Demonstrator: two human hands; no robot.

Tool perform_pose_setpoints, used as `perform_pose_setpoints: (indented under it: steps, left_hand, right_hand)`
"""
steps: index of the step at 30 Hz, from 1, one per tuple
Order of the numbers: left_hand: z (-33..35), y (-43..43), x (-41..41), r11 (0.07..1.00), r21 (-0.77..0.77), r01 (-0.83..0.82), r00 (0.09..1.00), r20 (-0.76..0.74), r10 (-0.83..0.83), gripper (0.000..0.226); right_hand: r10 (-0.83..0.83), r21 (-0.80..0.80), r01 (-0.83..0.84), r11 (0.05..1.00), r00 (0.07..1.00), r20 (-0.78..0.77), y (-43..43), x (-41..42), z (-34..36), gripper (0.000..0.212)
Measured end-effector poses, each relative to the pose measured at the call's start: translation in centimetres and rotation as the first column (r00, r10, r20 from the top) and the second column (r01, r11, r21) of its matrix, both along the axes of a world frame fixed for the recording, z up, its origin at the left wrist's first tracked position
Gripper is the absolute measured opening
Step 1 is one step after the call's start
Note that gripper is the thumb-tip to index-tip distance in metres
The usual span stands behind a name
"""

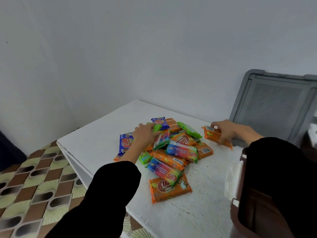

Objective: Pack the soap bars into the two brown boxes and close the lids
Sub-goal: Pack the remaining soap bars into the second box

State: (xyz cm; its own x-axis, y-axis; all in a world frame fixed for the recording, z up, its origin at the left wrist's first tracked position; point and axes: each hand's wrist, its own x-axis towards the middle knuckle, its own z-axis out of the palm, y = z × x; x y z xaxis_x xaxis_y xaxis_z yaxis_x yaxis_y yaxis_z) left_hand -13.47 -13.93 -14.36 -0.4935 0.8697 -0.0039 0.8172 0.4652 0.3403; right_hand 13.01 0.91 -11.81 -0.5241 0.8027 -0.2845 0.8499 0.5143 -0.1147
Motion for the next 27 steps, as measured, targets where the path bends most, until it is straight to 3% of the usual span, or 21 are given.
perform_pose_setpoints:
  steps: [5, 12, 17, 21, 27]
  left_hand:
    - [6.3, 2.0, 3.3, 0.938, 0.174, 0.300, 0.952, 0.015, -0.307, 0.057]
    - [11.9, 3.5, 14.8, 0.658, 0.267, 0.704, 0.693, -0.056, -0.719, 0.071]
    - [12.1, 2.3, 22.4, 0.454, 0.227, 0.862, 0.478, -0.063, -0.876, 0.071]
    - [11.2, 0.9, 25.9, 0.318, 0.124, 0.940, 0.322, -0.014, -0.947, 0.071]
    - [7.2, -0.5, 30.1, 0.264, -0.088, 0.960, 0.265, 0.003, -0.964, 0.074]
  right_hand:
    - [-0.104, 0.082, 0.123, 0.989, 0.973, -0.205, -1.7, 2.2, 4.6, 0.075]
    - [-0.251, 0.237, 0.336, 0.911, 0.911, -0.328, -7.1, 9.7, 9.6, 0.081]
    - [-0.420, 0.247, 0.486, 0.838, 0.865, -0.274, -12.5, 16.5, 10.6, 0.083]
    - [-0.484, 0.194, 0.513, 0.836, 0.857, -0.178, -16.8, 19.9, 9.9, 0.086]
    - [-0.506, 0.222, 0.489, 0.844, 0.862, 0.029, -20.8, 22.5, 5.9, 0.082]
